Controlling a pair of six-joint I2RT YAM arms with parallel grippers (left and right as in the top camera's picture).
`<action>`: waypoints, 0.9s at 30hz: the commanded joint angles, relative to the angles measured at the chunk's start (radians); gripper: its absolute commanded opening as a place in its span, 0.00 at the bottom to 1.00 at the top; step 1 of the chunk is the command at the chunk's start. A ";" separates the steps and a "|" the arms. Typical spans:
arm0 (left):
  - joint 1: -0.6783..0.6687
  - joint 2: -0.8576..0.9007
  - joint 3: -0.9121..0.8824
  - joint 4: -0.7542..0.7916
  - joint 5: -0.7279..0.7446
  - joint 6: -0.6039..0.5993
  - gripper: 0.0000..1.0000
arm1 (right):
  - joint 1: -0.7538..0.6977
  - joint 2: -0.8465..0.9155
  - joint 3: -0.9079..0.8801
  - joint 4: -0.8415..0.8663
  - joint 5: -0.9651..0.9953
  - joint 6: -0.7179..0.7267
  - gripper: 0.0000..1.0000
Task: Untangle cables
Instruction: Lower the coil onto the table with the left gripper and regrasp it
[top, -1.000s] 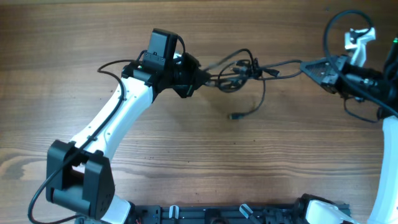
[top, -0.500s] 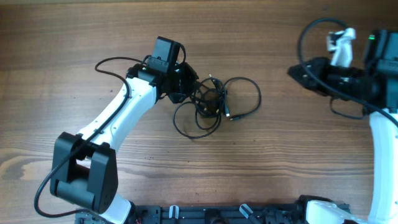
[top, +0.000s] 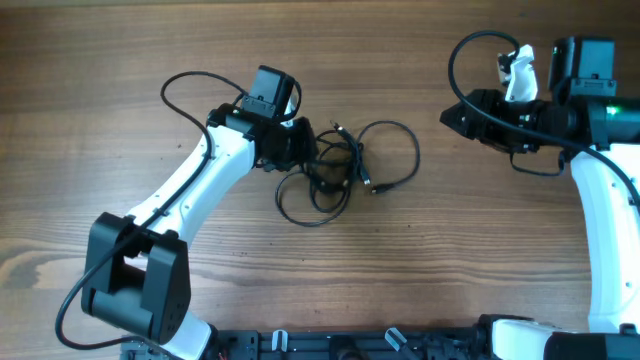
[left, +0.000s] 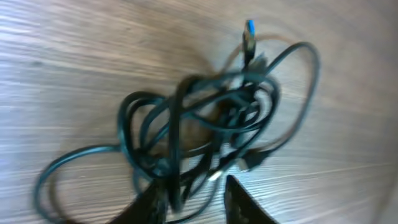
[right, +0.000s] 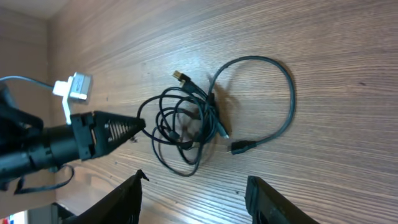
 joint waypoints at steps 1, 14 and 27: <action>-0.004 0.007 0.003 -0.016 -0.053 0.139 0.34 | 0.004 0.022 0.016 -0.002 0.036 0.023 0.56; -0.121 0.196 0.003 -0.035 -0.103 0.025 0.25 | 0.004 0.039 0.016 -0.008 0.036 0.024 0.57; -0.121 0.241 -0.050 -0.058 -0.372 -0.109 0.33 | 0.004 0.043 0.016 0.001 0.037 0.020 0.60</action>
